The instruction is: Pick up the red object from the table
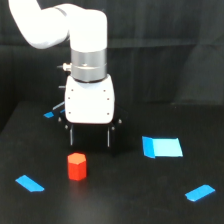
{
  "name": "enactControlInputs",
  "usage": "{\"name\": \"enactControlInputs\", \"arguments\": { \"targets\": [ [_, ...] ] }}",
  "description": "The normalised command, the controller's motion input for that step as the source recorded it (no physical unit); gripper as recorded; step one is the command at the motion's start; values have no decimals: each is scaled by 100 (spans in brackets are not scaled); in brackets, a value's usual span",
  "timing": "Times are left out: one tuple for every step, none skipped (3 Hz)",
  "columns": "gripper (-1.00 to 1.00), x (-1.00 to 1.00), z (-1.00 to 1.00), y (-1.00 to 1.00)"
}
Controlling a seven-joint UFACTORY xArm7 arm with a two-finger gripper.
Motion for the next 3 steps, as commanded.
{"name": "enactControlInputs", "arguments": {
  "targets": [
    [96, 0, 16, -93],
    [92, 6, -4, -100],
    [99, -7, -8, -82]
  ]
}}
